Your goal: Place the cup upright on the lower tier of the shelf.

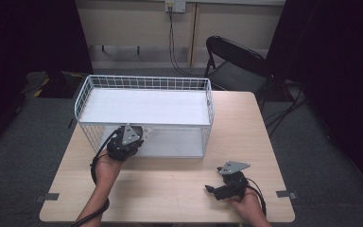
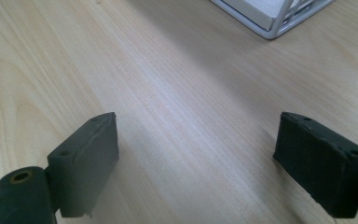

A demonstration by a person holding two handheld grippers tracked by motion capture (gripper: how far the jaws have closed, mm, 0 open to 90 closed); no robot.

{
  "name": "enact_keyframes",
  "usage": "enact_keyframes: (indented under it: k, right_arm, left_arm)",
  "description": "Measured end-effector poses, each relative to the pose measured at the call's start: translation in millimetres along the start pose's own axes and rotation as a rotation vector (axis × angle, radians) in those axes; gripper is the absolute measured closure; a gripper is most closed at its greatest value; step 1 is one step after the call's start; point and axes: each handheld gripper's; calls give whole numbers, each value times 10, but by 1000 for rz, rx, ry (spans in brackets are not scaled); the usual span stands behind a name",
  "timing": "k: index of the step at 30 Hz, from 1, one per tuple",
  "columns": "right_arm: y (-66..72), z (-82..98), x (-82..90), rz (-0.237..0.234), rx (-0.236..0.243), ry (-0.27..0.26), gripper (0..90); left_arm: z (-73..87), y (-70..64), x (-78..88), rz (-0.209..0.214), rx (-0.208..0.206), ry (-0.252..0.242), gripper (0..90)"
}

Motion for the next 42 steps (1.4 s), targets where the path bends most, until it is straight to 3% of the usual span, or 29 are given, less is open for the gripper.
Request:
enact_keyframes:
  k: [30,42]
  right_arm:
    - [0,0,0,0,0,0,124]
    - [0,0,0,0,0,0,124]
  left_arm:
    - [45,-4,-68,-2,8,-15,819]
    - [38,0,-66,-25,2,-22,792]
Point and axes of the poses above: each handheld gripper's, and its own axes: x roughly backward along the jaws, z roughly out of its underside, y roughly to its left, and after that the axes turned 14 degrees about y, right-handed
